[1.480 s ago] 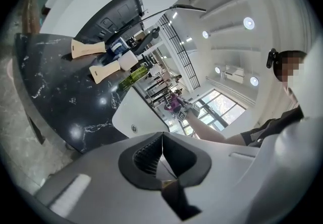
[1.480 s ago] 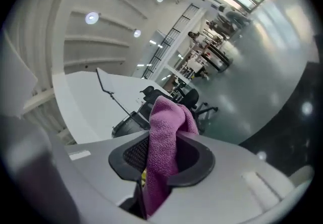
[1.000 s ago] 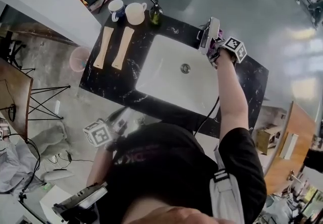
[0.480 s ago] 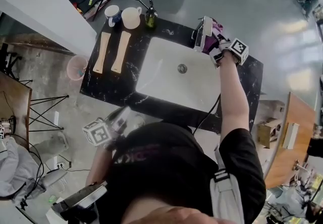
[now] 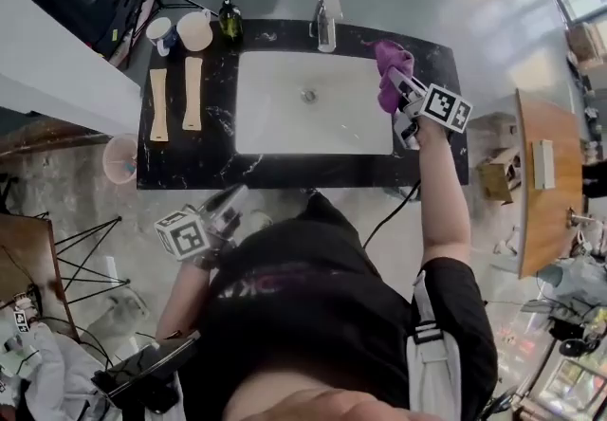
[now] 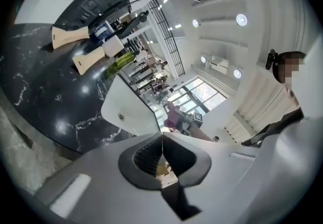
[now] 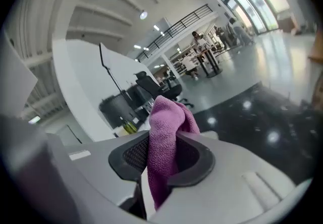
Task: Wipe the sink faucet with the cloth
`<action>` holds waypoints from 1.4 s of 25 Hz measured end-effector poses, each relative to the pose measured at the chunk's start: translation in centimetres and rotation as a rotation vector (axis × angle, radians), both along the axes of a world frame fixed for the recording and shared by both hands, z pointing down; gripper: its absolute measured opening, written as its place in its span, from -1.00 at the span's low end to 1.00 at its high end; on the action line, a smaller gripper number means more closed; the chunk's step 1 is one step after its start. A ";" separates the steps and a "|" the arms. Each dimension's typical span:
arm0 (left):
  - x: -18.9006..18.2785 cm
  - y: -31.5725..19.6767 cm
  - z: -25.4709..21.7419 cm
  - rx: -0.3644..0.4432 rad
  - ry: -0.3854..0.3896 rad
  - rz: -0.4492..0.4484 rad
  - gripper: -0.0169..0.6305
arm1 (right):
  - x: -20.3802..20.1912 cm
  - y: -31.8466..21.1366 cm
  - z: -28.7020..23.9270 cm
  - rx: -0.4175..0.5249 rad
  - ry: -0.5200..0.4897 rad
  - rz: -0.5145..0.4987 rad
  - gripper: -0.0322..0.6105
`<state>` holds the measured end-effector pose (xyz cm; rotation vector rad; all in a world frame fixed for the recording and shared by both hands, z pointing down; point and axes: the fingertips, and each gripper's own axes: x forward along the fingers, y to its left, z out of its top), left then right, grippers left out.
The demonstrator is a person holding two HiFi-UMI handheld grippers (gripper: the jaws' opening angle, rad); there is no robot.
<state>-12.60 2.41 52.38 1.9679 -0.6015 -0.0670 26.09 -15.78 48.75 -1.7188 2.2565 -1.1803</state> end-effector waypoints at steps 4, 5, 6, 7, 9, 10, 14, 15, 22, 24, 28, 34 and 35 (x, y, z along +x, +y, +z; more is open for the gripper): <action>2.1 1.4 1.1 -0.020 0.006 0.114 -0.94 | 5.3 10.5 6.4 -0.217 0.270 0.100 -0.56; 2.8 1.7 1.1 -0.020 0.007 0.140 -0.94 | 6.5 12.9 7.7 -0.263 0.289 0.127 -0.56; 3.5 2.0 1.0 -0.016 0.006 0.163 -0.94 | 7.7 15.0 8.6 -0.297 0.296 0.152 -0.56; 4.2 2.2 0.8 -0.010 0.003 0.180 -0.94 | 8.6 16.8 9.3 -0.321 0.301 0.173 -0.56; 5.0 2.4 0.4 0.003 -0.007 0.191 -0.94 | 10.1 18.8 10.2 -0.348 0.318 0.198 -0.56; 5.2 2.3 0.3 0.006 -0.012 0.186 -0.94 | 10.4 19.2 10.6 -0.355 0.323 0.199 -0.56; 6.7 2.2 -0.3 0.014 -0.024 0.144 -0.94 | 10.2 19.2 12.7 -0.378 0.320 0.170 -0.55; 7.4 2.3 -0.5 0.013 -0.022 0.132 -0.94 | 10.1 19.3 13.4 -0.392 0.335 0.157 -0.55; 9.6 3.1 -0.7 0.018 -0.062 0.065 -0.94 | 8.6 19.8 14.9 -0.383 0.433 0.065 -0.46; 9.8 3.2 -0.7 0.013 -0.063 0.032 -0.94 | 8.6 19.9 13.8 -0.363 0.405 0.064 -0.34; 11.3 3.7 -0.5 0.018 -0.077 0.033 -0.94 | 9.4 19.7 7.0 -0.193 0.533 0.118 -0.24; 13.4 4.1 -0.6 0.029 -0.083 0.061 -0.94 | 0.1 19.8 -2.1 0.176 0.155 0.009 -0.87; 13.7 4.1 -0.7 0.032 -0.081 0.064 -0.94 | -2.6 20.0 -1.8 0.173 0.063 -0.056 -0.87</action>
